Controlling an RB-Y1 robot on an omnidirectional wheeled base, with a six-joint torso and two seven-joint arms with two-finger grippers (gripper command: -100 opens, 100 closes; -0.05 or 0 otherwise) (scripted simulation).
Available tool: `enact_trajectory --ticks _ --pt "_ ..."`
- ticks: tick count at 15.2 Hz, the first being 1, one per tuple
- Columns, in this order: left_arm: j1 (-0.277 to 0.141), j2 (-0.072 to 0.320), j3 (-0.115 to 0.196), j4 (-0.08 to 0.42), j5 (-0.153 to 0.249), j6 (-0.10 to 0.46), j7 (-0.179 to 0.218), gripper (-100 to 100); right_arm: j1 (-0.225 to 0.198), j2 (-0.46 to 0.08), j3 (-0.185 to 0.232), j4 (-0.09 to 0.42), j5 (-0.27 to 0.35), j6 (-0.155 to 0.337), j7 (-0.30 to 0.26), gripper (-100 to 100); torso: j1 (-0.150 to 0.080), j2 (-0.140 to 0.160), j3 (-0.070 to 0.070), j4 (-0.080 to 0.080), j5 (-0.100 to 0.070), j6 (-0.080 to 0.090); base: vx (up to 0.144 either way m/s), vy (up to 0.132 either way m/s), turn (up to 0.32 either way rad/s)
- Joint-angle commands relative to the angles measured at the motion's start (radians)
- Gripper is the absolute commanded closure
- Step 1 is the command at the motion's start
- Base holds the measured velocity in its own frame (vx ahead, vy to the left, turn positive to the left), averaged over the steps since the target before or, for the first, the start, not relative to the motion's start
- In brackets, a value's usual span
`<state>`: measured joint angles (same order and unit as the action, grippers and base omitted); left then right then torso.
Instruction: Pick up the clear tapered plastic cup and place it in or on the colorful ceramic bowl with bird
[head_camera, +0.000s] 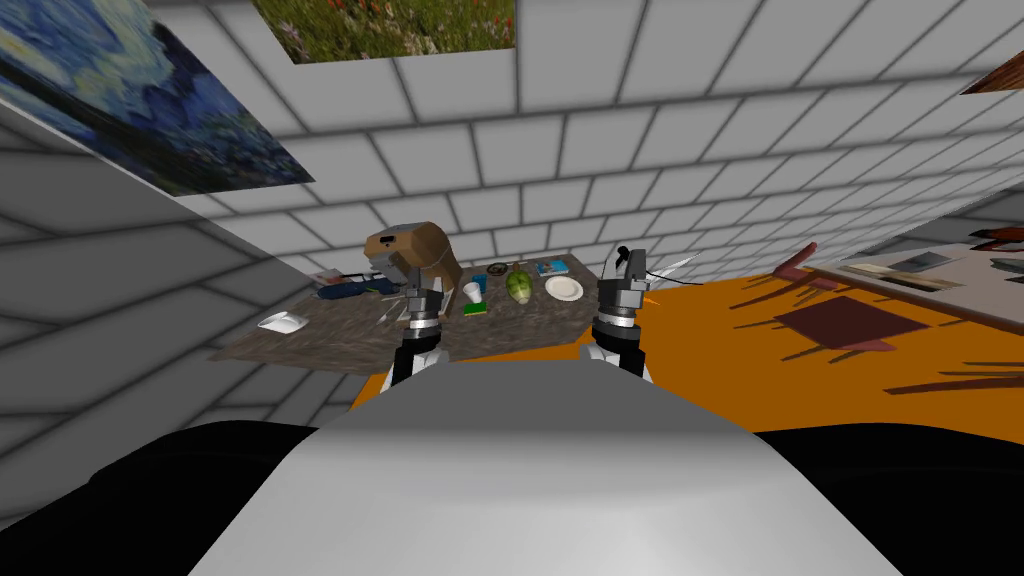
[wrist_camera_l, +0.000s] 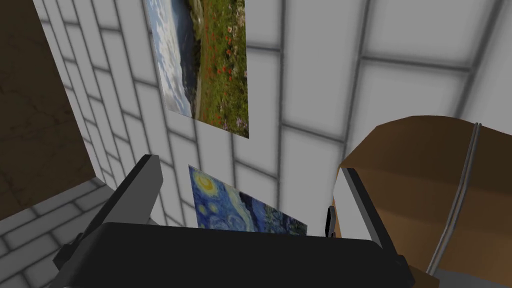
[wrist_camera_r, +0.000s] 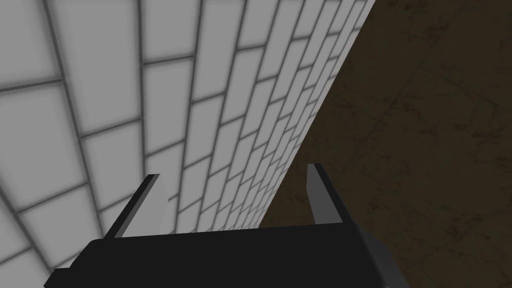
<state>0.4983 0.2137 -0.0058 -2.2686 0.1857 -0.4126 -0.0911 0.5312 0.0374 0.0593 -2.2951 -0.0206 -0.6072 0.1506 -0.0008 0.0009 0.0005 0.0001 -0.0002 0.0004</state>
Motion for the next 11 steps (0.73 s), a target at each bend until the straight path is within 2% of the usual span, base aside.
enact_trajectory --ticks 1,2,3,4,5,6,8,9,10,11 --pt "-0.005 0.037 0.012 0.017 0.019 0.031 -0.005 -100 0.000 0.000 0.000 0.000 0.000 0.000 0.000 0 0.000 0.000 0.000 0.000 0.000 0.000 -0.014 -0.020 -0.088" --pt "-0.010 0.069 0.027 0.039 0.044 0.067 -0.011 -100 0.000 0.000 0.000 0.000 0.000 0.000 0.000 0 0.000 0.000 0.000 0.000 0.000 0.000 -0.013 -0.022 -0.108" --pt "-0.010 0.080 0.027 0.039 0.044 0.068 -0.011 -100 0.000 0.000 0.000 0.000 0.000 0.000 0.000 0 0.000 0.000 0.000 0.000 0.000 0.000 -0.012 -0.021 -0.095" --pt "-0.015 0.112 0.043 0.062 0.071 0.093 -0.018 -100 0.000 0.000 0.000 0.000 0.000 0.000 0.000 0 0.000 0.000 0.000 0.000 0.000 0.000 -0.012 -0.025 -0.139" --pt "-0.015 0.123 0.043 0.062 0.071 0.108 -0.018 -100 0.000 0.000 0.000 0.000 0.000 0.000 0.000 0 0.000 0.000 0.000 0.000 0.000 0.000 -0.011 -0.022 -0.105" --pt "-0.020 0.159 0.060 0.087 0.100 0.132 -0.025 -100 0.000 0.000 0.000 0.000 0.000 0.000 0.000 0 0.000 0.000 0.000 0.000 0.000 0.000 -0.012 -0.028 -0.137" --pt "-0.020 0.167 0.060 0.087 0.100 0.150 -0.025 -100 0.000 0.000 0.000 0.000 0.000 0.000 0.000 0 0.000 0.000 0.000 0.000 0.000 0.000 -0.013 -0.022 -0.065" --pt "-0.025 0.210 0.077 0.114 0.131 0.184 -0.032 -100 0.000 0.000 0.000 0.000 0.000 0.000 0.000 0 0.000 0.000 0.000 0.000 0.000 0.000 -0.009 -0.024 -0.111" --pt "-0.025 0.211 0.077 0.114 0.131 0.195 -0.032 -100 0.000 0.000 0.000 0.000 0.000 0.000 0.000 0 0.000 0.000 0.000 0.000 0.000 0.000 -0.010 -0.024 -0.128" --pt "-0.030 0.247 0.095 0.142 0.163 0.222 -0.040 -100 0.000 0.000 0.000 0.000 0.000 0.000 0.000 0 0.000 0.000 0.000 0.000 0.000 0.000 -0.012 -0.028 -0.163"
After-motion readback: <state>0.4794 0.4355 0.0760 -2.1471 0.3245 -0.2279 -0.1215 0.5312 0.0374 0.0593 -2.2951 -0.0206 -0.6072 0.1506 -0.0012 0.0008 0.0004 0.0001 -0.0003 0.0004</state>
